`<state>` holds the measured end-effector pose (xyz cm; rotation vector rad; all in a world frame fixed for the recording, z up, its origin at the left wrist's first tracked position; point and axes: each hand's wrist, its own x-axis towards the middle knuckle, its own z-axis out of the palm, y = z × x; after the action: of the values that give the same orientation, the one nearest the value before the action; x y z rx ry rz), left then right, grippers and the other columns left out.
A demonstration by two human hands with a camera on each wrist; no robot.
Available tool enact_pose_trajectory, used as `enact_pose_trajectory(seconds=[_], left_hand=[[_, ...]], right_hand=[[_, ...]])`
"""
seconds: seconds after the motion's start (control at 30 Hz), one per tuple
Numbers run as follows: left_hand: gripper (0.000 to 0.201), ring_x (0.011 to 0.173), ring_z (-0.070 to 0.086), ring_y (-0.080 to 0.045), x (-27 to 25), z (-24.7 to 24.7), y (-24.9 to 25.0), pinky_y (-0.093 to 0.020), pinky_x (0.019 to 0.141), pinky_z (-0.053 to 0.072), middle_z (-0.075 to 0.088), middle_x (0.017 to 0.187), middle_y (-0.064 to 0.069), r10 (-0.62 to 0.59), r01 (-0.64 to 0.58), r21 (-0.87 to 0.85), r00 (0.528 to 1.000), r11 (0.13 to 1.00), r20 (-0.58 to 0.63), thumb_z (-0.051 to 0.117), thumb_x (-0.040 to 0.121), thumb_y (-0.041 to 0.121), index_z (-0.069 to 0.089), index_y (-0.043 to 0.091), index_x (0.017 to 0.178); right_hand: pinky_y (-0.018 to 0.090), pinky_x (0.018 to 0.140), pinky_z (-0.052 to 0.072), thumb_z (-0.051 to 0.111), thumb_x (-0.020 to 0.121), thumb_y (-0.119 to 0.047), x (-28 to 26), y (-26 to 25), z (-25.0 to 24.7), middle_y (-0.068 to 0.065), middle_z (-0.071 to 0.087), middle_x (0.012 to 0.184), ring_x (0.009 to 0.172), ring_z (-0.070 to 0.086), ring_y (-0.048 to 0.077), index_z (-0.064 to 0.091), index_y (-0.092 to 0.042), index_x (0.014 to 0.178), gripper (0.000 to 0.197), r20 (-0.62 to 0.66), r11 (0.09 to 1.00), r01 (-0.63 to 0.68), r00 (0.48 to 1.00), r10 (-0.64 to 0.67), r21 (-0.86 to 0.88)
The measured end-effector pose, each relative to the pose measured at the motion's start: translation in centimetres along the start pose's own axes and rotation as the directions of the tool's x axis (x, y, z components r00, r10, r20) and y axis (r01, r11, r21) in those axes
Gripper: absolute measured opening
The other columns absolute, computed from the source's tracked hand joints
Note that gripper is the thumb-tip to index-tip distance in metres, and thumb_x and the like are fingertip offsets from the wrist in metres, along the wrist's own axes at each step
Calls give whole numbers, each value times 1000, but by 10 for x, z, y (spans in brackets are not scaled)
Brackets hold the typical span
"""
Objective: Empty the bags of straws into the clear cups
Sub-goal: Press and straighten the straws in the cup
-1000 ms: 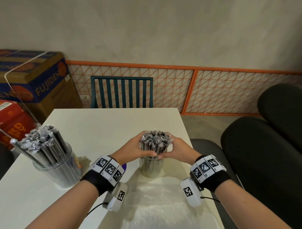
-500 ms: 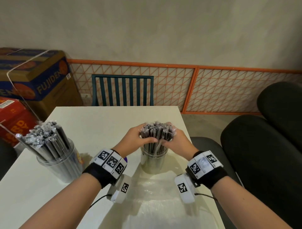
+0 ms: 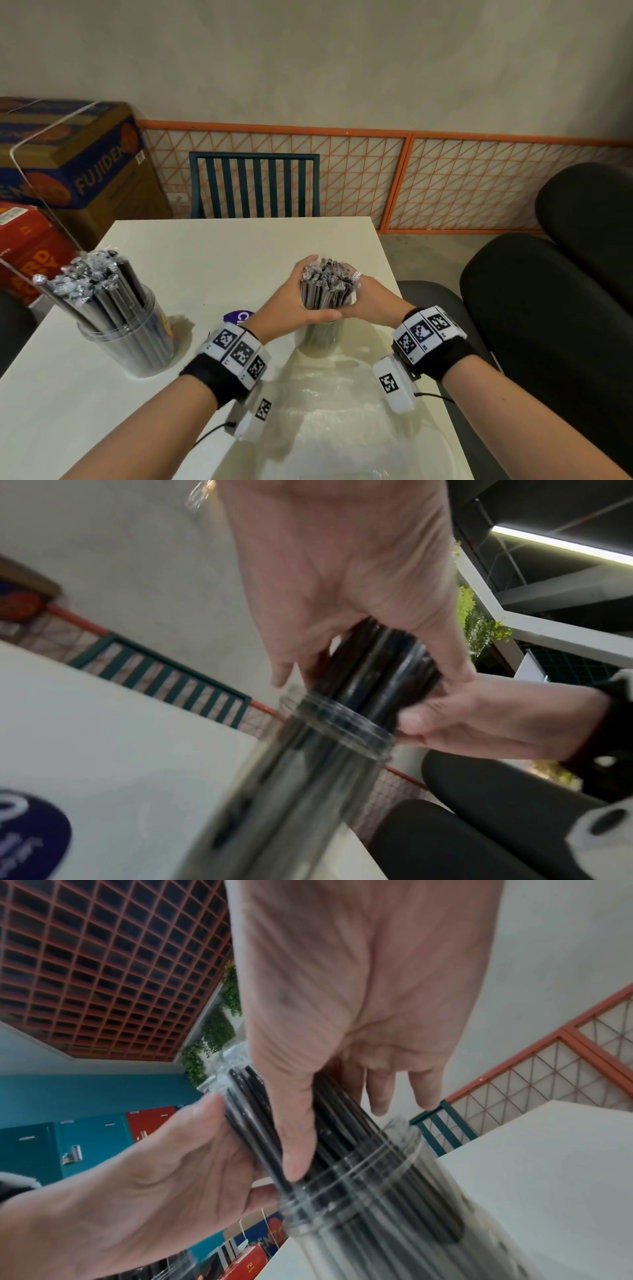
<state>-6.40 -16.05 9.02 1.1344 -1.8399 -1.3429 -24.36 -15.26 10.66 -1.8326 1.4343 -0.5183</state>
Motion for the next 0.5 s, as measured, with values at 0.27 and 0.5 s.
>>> enact_pose_trajectory(seconds=[0.27,0.5], left_hand=[[52,103,56,0,6,-11,8,3,80,39,59,114,8,42,-39,74,999,996,-30,64,86,14,44,16,134],[69,114,53,-7,5,-15,-2,-13,94,40,58,122,7,15,-18,89,999,996,29,75,76,15,41,21,136]], right_hand=[[21,91,43,78,73,-14,1,-9,-3,4,64,119,108,57,12,49,-15,130,64,-174,993,7,985,13,114],[20,95,40,85,65,-15,0,0,6,1,60,125,113,54,10,39,-15,137,85,-73,994,-20,997,28,105]])
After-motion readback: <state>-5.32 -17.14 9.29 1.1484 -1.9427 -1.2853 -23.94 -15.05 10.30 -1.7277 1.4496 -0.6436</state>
